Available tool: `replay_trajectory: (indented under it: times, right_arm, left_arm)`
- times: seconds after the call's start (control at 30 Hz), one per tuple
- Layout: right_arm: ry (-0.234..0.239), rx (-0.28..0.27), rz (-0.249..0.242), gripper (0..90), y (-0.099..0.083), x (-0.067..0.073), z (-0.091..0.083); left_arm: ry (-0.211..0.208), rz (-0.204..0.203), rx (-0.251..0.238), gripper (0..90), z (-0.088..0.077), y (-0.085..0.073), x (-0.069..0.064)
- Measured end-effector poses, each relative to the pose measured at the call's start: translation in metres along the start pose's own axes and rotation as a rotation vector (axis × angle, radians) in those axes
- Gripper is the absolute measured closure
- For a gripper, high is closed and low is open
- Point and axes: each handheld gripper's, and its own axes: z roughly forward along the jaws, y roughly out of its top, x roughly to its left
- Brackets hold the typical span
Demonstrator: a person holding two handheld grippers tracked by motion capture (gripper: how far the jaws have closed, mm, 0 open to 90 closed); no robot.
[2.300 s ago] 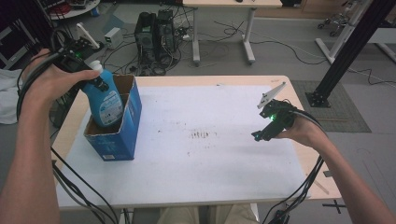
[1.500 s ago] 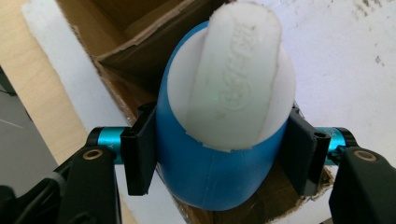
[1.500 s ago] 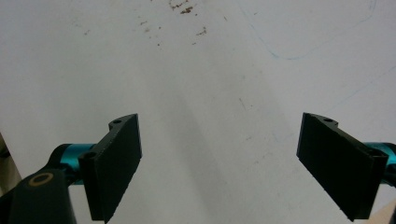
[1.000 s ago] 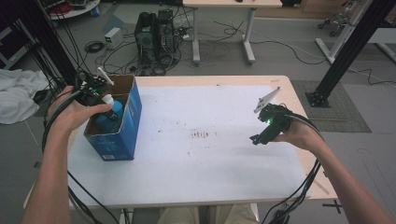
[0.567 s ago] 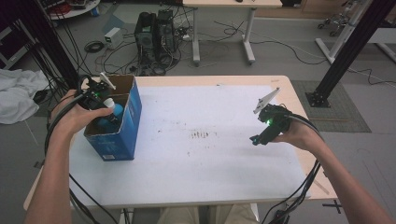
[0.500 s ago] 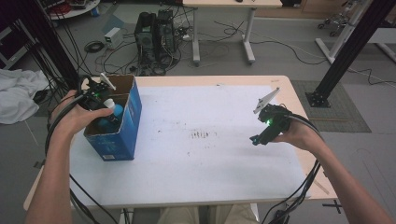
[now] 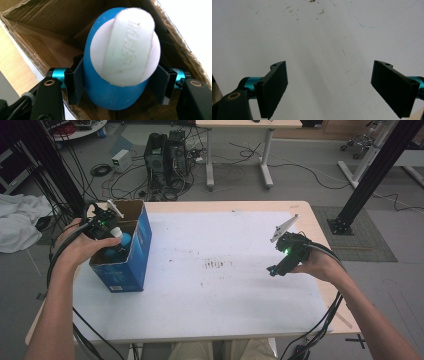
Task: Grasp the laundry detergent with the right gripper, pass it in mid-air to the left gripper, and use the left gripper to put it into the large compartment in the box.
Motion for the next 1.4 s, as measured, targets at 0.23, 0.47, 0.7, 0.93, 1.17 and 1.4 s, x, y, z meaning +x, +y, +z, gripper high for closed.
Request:
replay_trajectory:
  times: [0.23, 0.47, 0.7, 0.93, 1.17, 1.4]
  right_arm:
    - [0.0, -0.001, 0.001, 13.2, 0.0001, 0.0008, -0.0003]
    - [0.001, 0.0, 0.005, 13.2, -0.0008, 0.0008, 0.0008]
    - [0.002, 0.0, 0.003, 13.2, -0.001, 0.0004, 0.0012]
    - [0.003, 0.003, 0.01, 13.2, -0.0021, 0.0008, 0.0016]
    - [0.003, 0.004, 0.011, 13.2, -0.0028, 0.001, 0.0017]
    - [0.004, 0.008, 0.011, 13.2, -0.0032, 0.0013, 0.003]
  left_arm:
    - [-0.001, -0.005, 0.001, 36.6, 0.0001, 0.0002, 0.0002]
    - [0.0, -0.003, 0.007, 36.3, 0.0002, 0.001, -0.0004]
    - [-0.003, -0.012, 0.009, 35.1, 0.0003, 0.0018, -0.0005]
    - [-0.012, -0.013, 0.015, 32.3, -0.0002, 0.0042, -0.0014]
    - [-0.011, -0.009, 0.016, 32.3, -0.0001, 0.0048, -0.0016]
    - [-0.001, -0.004, 0.006, 32.3, -0.0084, 0.0074, -0.003]
